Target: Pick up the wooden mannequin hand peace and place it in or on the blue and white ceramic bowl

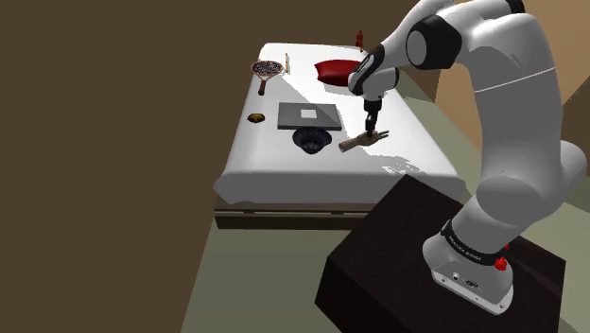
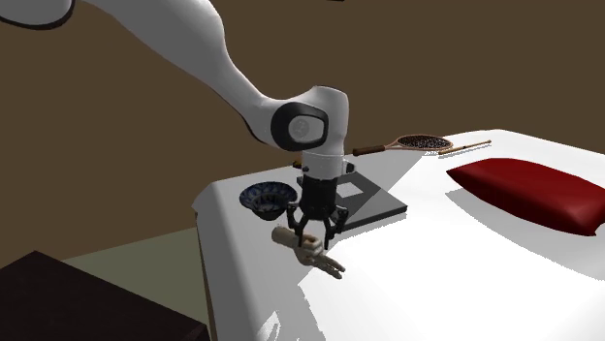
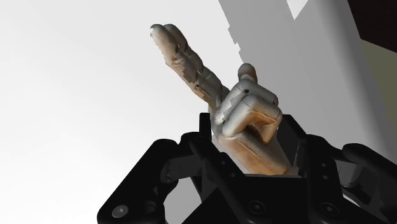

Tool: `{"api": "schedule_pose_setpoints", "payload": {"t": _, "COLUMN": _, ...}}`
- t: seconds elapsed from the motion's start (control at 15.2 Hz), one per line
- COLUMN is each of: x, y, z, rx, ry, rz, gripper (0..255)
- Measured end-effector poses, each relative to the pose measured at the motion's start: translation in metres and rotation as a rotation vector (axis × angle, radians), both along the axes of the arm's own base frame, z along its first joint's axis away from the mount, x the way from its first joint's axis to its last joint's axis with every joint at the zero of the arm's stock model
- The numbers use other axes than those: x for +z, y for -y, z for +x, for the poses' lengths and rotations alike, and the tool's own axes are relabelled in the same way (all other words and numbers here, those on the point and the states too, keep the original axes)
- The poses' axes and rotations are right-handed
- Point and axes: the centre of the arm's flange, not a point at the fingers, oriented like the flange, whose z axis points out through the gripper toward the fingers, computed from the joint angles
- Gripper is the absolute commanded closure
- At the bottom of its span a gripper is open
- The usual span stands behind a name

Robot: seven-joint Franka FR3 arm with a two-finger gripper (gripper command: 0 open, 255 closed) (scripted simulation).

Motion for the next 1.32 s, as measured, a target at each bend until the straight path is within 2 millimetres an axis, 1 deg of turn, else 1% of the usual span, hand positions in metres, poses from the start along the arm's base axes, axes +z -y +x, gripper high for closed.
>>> {"api": "schedule_pose_setpoints", "payload": {"t": 1.32, "x": 0.106, "y": 0.001, "z": -0.001, "rx": 0.000, "ry": 0.000, "rz": 0.000, "gripper": 255}}
